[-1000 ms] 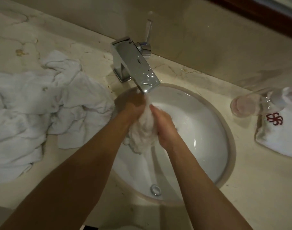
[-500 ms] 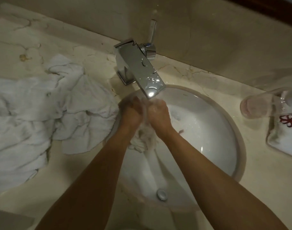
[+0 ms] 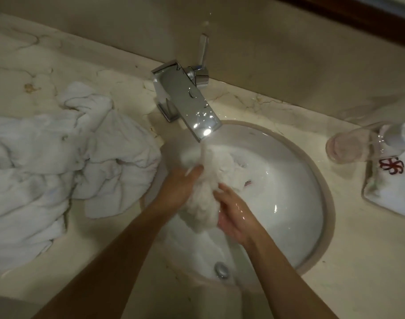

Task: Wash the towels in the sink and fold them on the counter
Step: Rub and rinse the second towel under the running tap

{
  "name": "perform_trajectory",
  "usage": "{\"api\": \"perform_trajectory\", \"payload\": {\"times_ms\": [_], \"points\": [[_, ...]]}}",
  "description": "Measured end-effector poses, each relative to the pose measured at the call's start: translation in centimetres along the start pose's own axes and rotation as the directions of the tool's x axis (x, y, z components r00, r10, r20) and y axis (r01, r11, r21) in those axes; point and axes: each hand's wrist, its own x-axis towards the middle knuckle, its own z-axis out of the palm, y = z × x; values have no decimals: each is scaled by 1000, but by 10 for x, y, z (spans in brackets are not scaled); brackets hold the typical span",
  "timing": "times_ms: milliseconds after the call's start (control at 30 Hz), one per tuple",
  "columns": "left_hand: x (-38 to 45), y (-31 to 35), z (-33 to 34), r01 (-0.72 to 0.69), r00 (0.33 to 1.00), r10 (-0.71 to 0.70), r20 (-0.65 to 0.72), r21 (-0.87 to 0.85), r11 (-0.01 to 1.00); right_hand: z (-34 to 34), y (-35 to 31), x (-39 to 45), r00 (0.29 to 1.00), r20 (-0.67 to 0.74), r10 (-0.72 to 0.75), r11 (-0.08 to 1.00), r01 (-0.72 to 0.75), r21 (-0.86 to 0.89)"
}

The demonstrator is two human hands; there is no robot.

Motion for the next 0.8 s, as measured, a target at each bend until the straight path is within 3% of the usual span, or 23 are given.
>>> {"api": "perform_trajectory", "payload": {"times_ms": [33,67,167,233,300,333,400,467,533,667,733,800], "points": [[-2,-18,1,21,1000,-22,20,21,1000,-11,9,-16,979,-123,163,987,-162,22],[-8,-34,1,78,996,-80,43,46,996,-26,19,-24,951,-204,234,971,-237,9],[-17,-58,1,157,986,-159,51,39,987,-32,29,-30,898,-229,377,926,-367,83],[-21,-57,-1,242,970,-244,11,-182,953,-19,21,-18,886,-302,353,926,-377,-24],[-21,-50,-7,357,934,-307,183,-535,766,-12,13,-10,898,-340,279,940,-327,-92],[-19,-48,-9,391,921,-297,253,-610,690,-9,6,-8,905,-367,217,950,-282,-136],[-22,-37,-12,382,923,-232,307,-656,652,5,-13,-10,930,-359,72,973,-146,-181],[-25,-31,-13,337,936,-181,301,-629,700,16,-28,-19,957,-292,-6,991,-32,-126],[-38,-25,-13,189,977,-93,190,-585,789,28,-39,-39,970,-236,-59,998,50,-43],[-69,-24,-17,-72,995,101,20,-562,824,43,-48,-57,979,-160,-125,992,128,10],[-69,-31,-18,-130,989,149,16,-404,906,40,-48,-42,973,-190,-130,991,123,-49],[-47,-34,-13,-104,994,100,-39,-140,985,37,-44,-23,975,-217,-46,998,35,-55]]}}
